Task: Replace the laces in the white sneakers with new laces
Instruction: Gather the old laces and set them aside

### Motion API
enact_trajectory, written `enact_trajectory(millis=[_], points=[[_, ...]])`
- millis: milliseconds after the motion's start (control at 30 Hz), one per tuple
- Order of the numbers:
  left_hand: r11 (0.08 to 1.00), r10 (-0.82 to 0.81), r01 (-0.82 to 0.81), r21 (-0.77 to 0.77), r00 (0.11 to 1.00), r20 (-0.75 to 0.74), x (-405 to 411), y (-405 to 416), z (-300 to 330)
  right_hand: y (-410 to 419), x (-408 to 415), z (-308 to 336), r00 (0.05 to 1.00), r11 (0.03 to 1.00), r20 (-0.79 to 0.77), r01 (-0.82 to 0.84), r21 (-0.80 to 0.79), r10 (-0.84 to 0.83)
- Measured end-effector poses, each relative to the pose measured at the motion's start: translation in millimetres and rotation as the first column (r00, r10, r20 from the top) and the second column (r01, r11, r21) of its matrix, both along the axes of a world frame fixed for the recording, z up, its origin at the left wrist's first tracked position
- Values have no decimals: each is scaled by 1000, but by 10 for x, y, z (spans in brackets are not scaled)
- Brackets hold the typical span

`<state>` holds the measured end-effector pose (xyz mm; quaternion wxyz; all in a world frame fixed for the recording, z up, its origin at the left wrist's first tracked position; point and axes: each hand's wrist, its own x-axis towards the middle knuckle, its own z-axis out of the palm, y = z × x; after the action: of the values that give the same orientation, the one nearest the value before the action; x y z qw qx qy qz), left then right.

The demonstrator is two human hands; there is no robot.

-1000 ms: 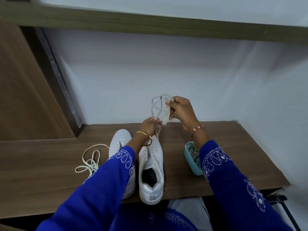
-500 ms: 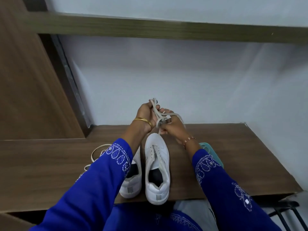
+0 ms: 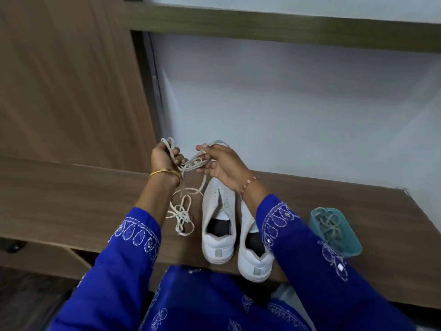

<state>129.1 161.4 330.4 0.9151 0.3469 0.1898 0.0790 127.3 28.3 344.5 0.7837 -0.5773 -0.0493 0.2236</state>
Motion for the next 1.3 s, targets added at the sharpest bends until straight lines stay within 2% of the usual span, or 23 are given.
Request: enact_trajectory(millis=[100, 267, 333, 367, 467, 533, 600, 633, 733, 833, 900, 967, 1133, 1300], points=[[989, 107, -99, 106, 991, -79, -78, 214, -151, 314, 19, -199, 998, 994, -68, -15, -109, 7], [959, 199, -133, 249, 944, -263, -232, 357, -569, 559, 60, -670, 975, 946, -212, -134, -297, 72], [959, 178, -91, 270, 931, -318, -269, 417, -757, 572, 64, -815, 969, 922, -241, -147, -358, 61], [943, 172, -49, 328, 919, -356, -280, 454, -854, 580, 69, -877, 968, 912, -246, -145, -384, 51], [795, 126, 177, 580, 887, -444, -314, 479, -1110, 581, 83, -1037, 977, 873, -211, -131, -470, 33], [771, 79, 235, 592, 887, -455, -352, 451, -1162, 585, 71, -1080, 991, 738, -75, -133, -662, 111], [640, 109, 291, 712, 882, -458, -369, 414, -1186, 572, 53, -1110, 961, 553, 72, -91, -828, 266], [574, 114, 298, 763, 893, -435, -372, 420, -1215, 564, 30, -1093, 935, 487, 113, -70, -870, 336], [528, 35, 357, 770, 897, -440, -314, 469, -1374, 545, 32, -1108, 856, 363, 174, -17, -932, 487], [462, 19, 422, 780, 875, -484, -265, 463, -1462, 543, 58, -1145, 824, 264, 166, 21, -964, 541], [415, 23, 459, 786, 858, -514, -257, 453, -1517, 531, 61, -1178, 814, 242, 169, 37, -970, 555], [410, 16, 485, 773, 843, -537, -273, 452, -1562, 520, 62, -1200, 801, 239, 189, 60, -969, 568], [346, 46, 455, 821, 865, -499, -315, 463, -1672, 500, 100, -1253, 785, 260, 229, 90, -961, 575], [389, 40, 413, 823, 886, -463, -362, 464, -1754, 488, 139, -1333, 776, 256, 235, 99, -962, 585]])
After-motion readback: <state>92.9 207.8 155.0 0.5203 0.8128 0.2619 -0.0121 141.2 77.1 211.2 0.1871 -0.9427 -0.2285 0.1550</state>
